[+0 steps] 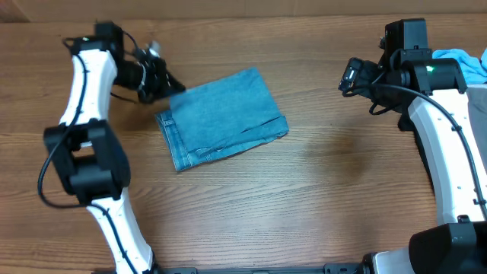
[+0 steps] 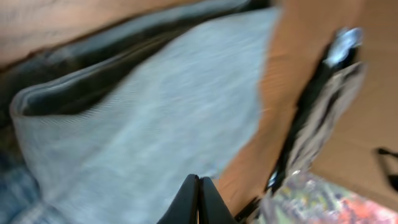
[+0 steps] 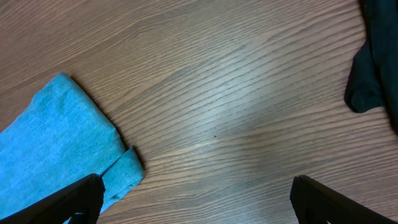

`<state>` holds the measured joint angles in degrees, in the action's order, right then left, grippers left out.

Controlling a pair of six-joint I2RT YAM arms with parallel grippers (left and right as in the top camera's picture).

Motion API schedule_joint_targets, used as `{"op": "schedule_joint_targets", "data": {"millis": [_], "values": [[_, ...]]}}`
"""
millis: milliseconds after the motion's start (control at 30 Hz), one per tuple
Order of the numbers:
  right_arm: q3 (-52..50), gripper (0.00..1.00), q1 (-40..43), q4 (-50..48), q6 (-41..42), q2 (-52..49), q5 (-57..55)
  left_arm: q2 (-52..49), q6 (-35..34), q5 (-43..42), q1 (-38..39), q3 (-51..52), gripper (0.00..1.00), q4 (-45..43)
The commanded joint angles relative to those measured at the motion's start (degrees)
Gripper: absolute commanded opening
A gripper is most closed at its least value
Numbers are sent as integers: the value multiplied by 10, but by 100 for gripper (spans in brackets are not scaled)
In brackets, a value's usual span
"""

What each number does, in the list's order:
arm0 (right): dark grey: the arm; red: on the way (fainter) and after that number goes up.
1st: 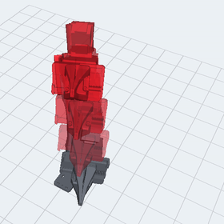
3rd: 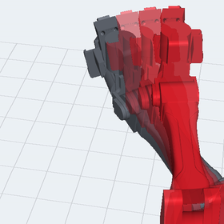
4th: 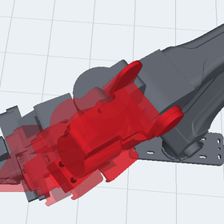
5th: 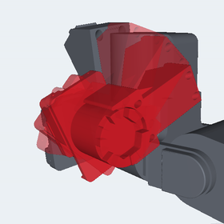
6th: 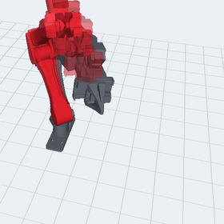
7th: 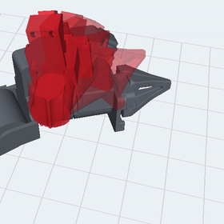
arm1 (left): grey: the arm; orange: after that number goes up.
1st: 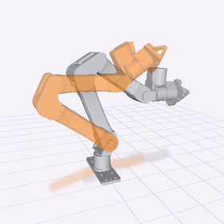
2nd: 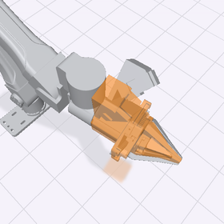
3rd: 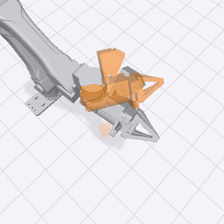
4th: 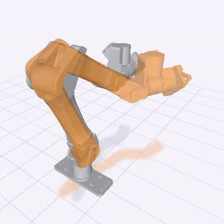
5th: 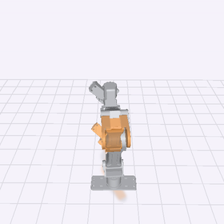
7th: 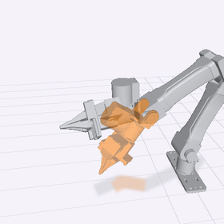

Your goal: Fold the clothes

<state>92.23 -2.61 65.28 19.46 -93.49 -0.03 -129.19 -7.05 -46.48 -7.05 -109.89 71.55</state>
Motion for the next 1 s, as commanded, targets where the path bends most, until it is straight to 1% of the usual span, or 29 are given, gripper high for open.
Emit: {"op": "schedule_joint_targets", "data": {"millis": [0,100,167,333,400,500,533,567,600,667,733,767,867,967], "values": [[-3,100,1,-2,-2,1,-3,-49,58,28,11,37,4,2],[-3,100,1,-2,-2,1,-3,-73,57,34,9,46,4,1],[-3,100,1,-2,-2,1,-3,-71,48,24,6,46,4,2],[-3,100,1,-2,-2,1,-3,-17,36,17,-6,12,4,22],[-3,100,1,-2,-2,1,-3,23,31,33,-6,2,4,24],[-3,100,1,-2,-2,1,-3,92,-21,120,-2,-2,4,29],[-3,100,1,-2,-2,1,-3,114,-44,162,1,-2,6,39],[-3,100,1,-2,-2,1,-3,127,-60,189,3,-2,10,49],[-3,100,1,-2,-2,1,-3,137,-66,209,4,-2,17,60],[-3,100,1,-2,-2,1,-3,145,-67,228,4,-2,28,86],[-3,100,1,-3,-2,1,-3,143,-66,231,4,1,34,116],[-3,100,1,-2,-2,1,-3,141,-64,231,5,6,40,126],[-3,100,1,-3,-2,1,-3,141,-49,239,13,23,42,126],[-3,100,1,-2,-2,1,-3,141,-50,281,30,27,43,126]]}}
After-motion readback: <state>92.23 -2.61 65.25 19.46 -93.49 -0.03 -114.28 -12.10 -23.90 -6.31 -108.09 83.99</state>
